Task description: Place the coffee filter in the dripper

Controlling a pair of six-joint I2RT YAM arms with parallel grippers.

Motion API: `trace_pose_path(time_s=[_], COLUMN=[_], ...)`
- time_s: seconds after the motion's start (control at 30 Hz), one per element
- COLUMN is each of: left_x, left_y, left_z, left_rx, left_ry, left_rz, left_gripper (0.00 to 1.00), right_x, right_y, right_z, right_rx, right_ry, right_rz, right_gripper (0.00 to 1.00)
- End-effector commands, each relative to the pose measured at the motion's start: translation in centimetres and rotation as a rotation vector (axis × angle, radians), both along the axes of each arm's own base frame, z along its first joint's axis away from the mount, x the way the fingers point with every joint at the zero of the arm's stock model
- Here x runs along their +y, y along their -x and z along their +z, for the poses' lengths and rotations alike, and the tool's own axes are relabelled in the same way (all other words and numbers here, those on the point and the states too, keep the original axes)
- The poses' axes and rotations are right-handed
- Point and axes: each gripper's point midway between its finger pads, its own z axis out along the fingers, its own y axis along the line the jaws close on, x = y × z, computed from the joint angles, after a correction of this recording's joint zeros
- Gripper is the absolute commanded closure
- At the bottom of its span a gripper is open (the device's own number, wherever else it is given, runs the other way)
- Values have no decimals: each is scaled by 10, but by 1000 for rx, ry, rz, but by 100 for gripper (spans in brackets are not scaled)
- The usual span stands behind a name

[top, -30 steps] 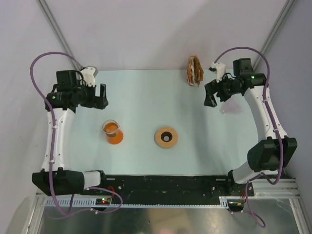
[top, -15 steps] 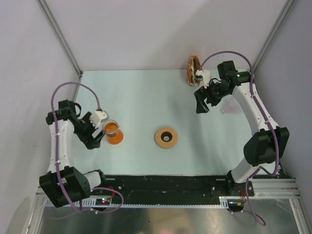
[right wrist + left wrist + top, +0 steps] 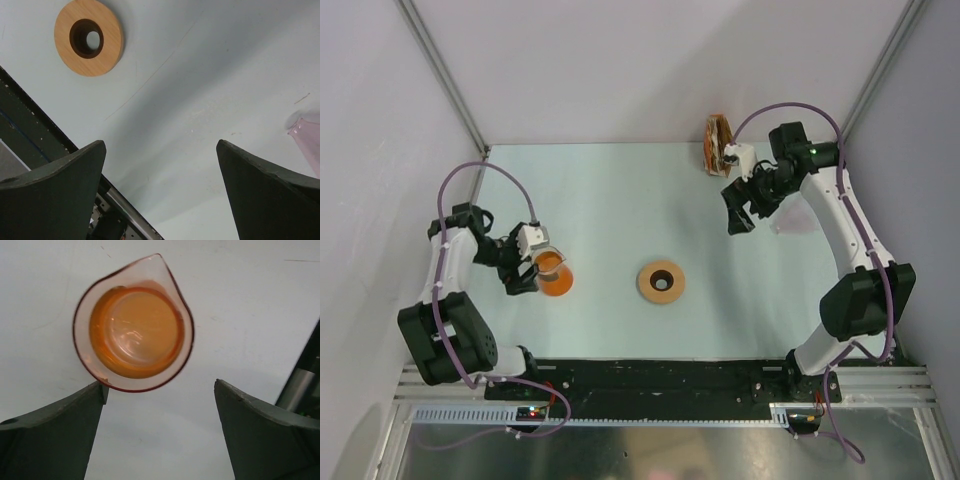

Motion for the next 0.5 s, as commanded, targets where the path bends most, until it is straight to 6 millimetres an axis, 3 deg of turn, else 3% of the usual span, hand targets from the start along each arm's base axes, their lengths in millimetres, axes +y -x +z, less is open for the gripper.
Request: trace_pose_path(time_s=[0.0,0.23,0.47], left_x=[-3,-8,-31], left_y=[-29,-44,-47], left_z=[3,-4,-8], left_rx=[-150,-178,-186], left_ry=[18,18,47], left_rz=[-47,-74,-110], left_gripper=[8,20,29], right_x=[-9,-12,-14], right_y=[9,12,13], right_z=[17,16,17], right_rx=[-44,-47,-47], right_ry=[12,20,22], right_rz=[-13,-19,-23], right_gripper=[0,1,1])
